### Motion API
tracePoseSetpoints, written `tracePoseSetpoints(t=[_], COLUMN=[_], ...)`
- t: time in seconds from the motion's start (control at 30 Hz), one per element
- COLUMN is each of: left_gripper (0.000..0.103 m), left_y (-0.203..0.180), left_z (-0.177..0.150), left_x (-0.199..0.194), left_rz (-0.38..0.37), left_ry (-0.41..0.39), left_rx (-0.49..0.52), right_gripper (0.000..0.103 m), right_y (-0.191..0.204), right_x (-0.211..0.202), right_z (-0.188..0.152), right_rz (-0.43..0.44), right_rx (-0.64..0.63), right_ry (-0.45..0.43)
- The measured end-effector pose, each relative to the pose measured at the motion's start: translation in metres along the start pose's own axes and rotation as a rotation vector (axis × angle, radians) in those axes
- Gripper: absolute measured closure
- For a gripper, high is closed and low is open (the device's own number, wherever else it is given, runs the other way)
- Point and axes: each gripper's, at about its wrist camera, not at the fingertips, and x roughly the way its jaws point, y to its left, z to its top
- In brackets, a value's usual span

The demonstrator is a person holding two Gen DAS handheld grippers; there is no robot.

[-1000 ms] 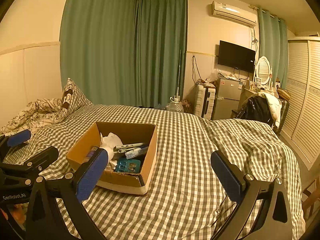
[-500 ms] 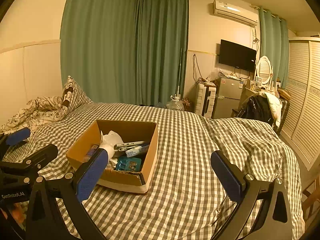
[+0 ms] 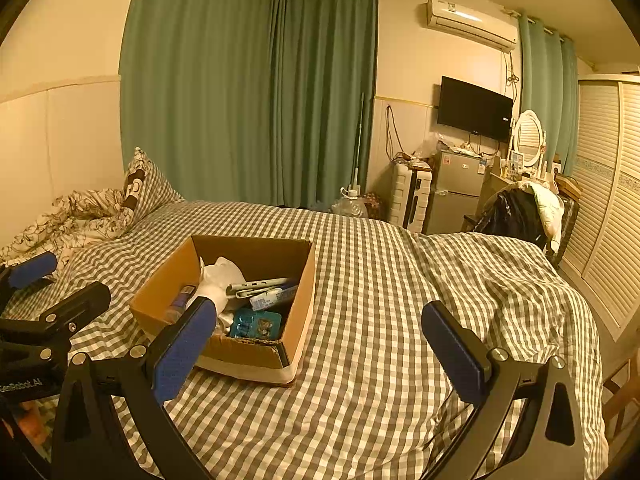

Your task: Organize objects

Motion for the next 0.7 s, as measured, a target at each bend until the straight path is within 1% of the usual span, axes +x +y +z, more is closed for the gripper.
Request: tracePoseSetpoints(t=[0.7], left_gripper=[0.000], left_y=[-0.0007], left_z=[-0.0035], left_x=[0.0021], left_rz=[0.007], left_ry=[0.012], left_rx=[0.002], right_gripper=[0.000], right_y=[0.0000], right_x=[0.0003], right_z=[0.0001], right_rz=[-0.001], right_rx=[0.000], right_ry=[0.002])
